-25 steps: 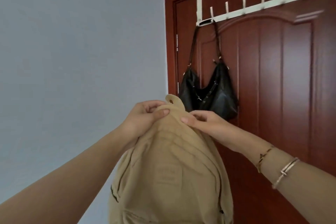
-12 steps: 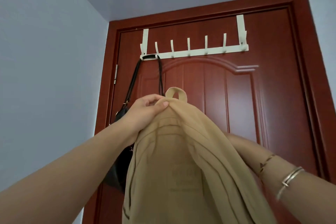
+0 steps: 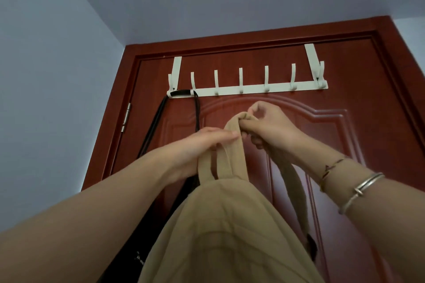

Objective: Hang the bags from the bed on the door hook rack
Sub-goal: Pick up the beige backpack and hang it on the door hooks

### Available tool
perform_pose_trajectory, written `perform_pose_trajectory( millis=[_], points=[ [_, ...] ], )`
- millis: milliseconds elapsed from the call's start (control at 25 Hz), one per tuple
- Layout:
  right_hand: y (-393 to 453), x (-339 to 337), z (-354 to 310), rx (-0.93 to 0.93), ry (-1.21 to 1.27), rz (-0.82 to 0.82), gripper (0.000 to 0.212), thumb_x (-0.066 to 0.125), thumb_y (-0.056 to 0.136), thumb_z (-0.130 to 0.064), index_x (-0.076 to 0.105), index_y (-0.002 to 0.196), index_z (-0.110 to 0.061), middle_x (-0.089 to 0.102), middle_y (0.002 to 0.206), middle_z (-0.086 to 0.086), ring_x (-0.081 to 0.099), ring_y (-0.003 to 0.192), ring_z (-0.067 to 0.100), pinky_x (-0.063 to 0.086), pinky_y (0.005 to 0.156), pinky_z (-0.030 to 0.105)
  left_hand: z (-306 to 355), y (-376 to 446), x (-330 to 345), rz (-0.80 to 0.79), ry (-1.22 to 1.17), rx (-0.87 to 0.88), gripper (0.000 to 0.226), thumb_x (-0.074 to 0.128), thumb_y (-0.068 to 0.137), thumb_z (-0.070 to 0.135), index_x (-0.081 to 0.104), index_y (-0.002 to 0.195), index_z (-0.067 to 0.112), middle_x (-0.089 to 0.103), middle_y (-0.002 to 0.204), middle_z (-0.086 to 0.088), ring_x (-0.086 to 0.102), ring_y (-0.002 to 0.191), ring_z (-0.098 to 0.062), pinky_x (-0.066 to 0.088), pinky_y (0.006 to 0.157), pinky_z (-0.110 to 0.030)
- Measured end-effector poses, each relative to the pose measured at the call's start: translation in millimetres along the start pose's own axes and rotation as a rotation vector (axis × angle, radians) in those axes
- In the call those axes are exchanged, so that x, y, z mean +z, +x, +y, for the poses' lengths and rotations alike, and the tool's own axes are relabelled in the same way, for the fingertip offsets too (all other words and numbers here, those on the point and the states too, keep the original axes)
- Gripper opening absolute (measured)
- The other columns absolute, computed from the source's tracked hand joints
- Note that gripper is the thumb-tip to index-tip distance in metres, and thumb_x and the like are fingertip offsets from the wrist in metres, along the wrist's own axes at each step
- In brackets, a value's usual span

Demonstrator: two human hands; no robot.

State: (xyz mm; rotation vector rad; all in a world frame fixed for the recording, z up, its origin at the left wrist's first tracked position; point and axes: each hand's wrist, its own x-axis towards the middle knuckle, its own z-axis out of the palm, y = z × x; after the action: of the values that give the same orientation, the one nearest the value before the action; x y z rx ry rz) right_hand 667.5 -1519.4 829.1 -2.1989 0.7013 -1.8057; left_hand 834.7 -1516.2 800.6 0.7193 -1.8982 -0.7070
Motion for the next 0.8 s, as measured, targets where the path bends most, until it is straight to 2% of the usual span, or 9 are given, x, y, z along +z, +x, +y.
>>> perform_pose_trajectory(
  millis=[80, 200, 280, 360, 440, 520, 640, 760, 800],
  points=[
    [21.7, 3.7, -2.8, -0.021, -0.055, 0.025, 0.024, 0.063, 0.079, -0.007, 0.040, 0.077, -0.015, 0.056, 0.042, 0.001, 0.036, 0.034, 0.014, 0.025, 0.041, 0.025, 3.6, 17.5, -12.9, 0.033, 0.063, 0.036, 0.039, 0.069, 0.081, 0.039, 0.071, 0.102, 0.006, 0.075, 0.097, -0.017, 0.071, 0.090, -0.029, 0.057, 0.086, -0.042],
    [48.6, -8.3, 1.3, -0.006, 0.025, 0.006, 0.028, 0.062, 0.085, -0.011, 0.035, 0.082, -0.016, 0.065, 0.059, 0.008, 0.043, 0.036, 0.016, 0.031, 0.039, 0.023, 15.2, 51.6, -28.0, 0.097, -0.133, 0.164, 0.020, 0.062, 0.089, 0.019, 0.070, 0.076, 0.006, 0.073, 0.064, -0.015, 0.072, 0.056, -0.019, 0.058, 0.050, -0.029],
    [53.9, -21.9, 13.0, -0.010, 0.223, -0.017, 0.024, 0.055, 0.089, -0.004, 0.035, 0.086, -0.018, 0.061, 0.076, 0.016, 0.053, 0.039, 0.019, 0.035, 0.035, 0.021, 26.8, 75.3, -32.6, 0.163, -0.262, 0.223, 0.017, 0.056, 0.092, 0.013, 0.062, 0.080, 0.002, 0.069, 0.050, -0.007, 0.066, 0.042, -0.012, 0.051, 0.039, -0.021],
    [54.2, -30.5, 29.7, -0.036, 0.328, -0.074, 0.024, 0.047, 0.088, 0.006, 0.042, 0.087, -0.018, 0.058, 0.087, 0.021, 0.061, 0.048, 0.025, 0.040, 0.036, 0.024, 32.8, 99.8, -36.1, 0.175, -0.286, 0.280, 0.016, 0.051, 0.095, 0.010, 0.061, 0.088, -0.001, 0.069, 0.050, -0.002, 0.065, 0.041, -0.008, 0.050, 0.038, -0.019],
    [56.0, -33.0, 42.8, -0.063, 0.214, -0.110, 0.030, 0.048, 0.084, 0.008, 0.055, 0.089, -0.020, 0.064, 0.098, 0.022, 0.064, 0.072, 0.032, 0.047, 0.054, 0.034, 36.3, 120.5, -36.4, 0.195, -0.309, 0.317, 0.015, 0.047, 0.096, 0.006, 0.060, 0.094, -0.002, 0.073, 0.063, -0.001, 0.067, 0.044, -0.007, 0.052, 0.039, -0.021],
    [68.7, -35.1, 48.9, -0.141, 0.072, -0.036, 0.038, 0.049, 0.082, 0.011, 0.064, 0.091, -0.022, 0.069, 0.101, 0.012, 0.066, 0.081, 0.021, 0.049, 0.068, 0.032, 40.4, 141.4, -37.8, 0.240, -0.378, 0.371, 0.017, 0.044, 0.095, -0.001, 0.056, 0.108, -0.004, 0.072, 0.086, -0.007, 0.070, 0.051, -0.011, 0.054, 0.041, -0.024],
    [98.1, -37.8, 38.8, -0.303, -0.055, 0.159, 0.045, 0.043, 0.086, 0.012, 0.071, 0.093, -0.022, 0.066, 0.089, 0.000, 0.062, 0.062, 0.003, 0.045, 0.053, 0.017, 52.7, 170.6, -46.1, 0.288, -0.403, 0.474, 0.037, 0.040, 0.092, -0.011, 0.052, 0.125, 0.002, 0.064, 0.117, -0.013, 0.072, 0.079, -0.018, 0.060, 0.053, -0.028],
    [140.7, -43.7, 25.1, -0.387, -0.307, 0.311, 0.049, 0.036, 0.085, 0.010, 0.072, 0.106, -0.016, 0.062, 0.086, -0.007, 0.054, 0.050, -0.001, 0.042, 0.046, 0.014, 66.7, 204.3, -54.3, 0.336, -0.293, 0.565, 0.053, 0.042, 0.088, -0.015, 0.050, 0.130, 0.016, 0.058, 0.122, -0.014, 0.072, 0.089, -0.021, 0.062, 0.067, -0.033],
    [154.5, -44.2, 21.1, -0.393, -0.399, 0.332, 0.049, 0.035, 0.084, 0.010, 0.069, 0.113, -0.013, 0.063, 0.095, -0.003, 0.058, 0.058, -0.002, 0.044, 0.051, 0.013, 71.1, 215.3, -55.8, 0.400, -0.183, 0.599, 0.053, 0.044, 0.089, -0.012, 0.050, 0.130, 0.020, 0.058, 0.124, -0.013, 0.071, 0.092, -0.021, 0.061, 0.072, -0.035]
  ],
)
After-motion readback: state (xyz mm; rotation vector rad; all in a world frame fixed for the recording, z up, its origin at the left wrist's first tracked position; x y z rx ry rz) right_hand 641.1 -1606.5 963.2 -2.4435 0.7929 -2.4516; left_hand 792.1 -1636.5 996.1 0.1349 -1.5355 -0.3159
